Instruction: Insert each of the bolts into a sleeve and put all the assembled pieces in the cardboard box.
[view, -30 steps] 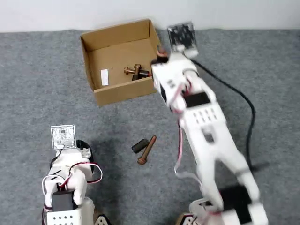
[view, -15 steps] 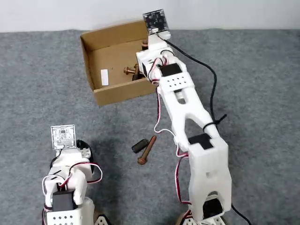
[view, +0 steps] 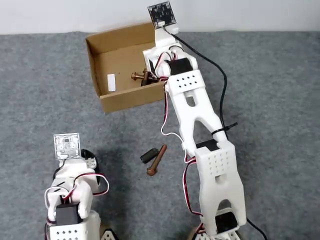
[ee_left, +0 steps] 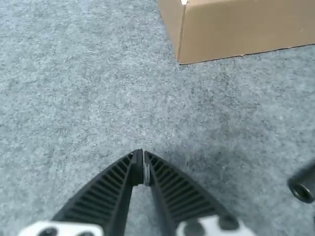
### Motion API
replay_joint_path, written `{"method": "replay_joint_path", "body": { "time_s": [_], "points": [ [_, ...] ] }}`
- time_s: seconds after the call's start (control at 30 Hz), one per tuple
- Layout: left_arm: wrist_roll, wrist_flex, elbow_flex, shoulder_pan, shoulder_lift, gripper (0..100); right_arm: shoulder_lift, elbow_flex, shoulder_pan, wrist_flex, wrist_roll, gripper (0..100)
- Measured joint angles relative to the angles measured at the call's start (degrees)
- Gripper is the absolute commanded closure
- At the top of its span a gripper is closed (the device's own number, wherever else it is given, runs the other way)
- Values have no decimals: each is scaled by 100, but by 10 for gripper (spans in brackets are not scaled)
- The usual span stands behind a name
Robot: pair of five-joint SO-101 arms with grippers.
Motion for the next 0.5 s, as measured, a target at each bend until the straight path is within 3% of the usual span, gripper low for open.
{"method": "replay_joint_path", "body": {
  "time_s": [0.5],
  "points": [
    [0,0,0,0,0,994,0,-1090,-53,3332,123,991]
  ]
}}
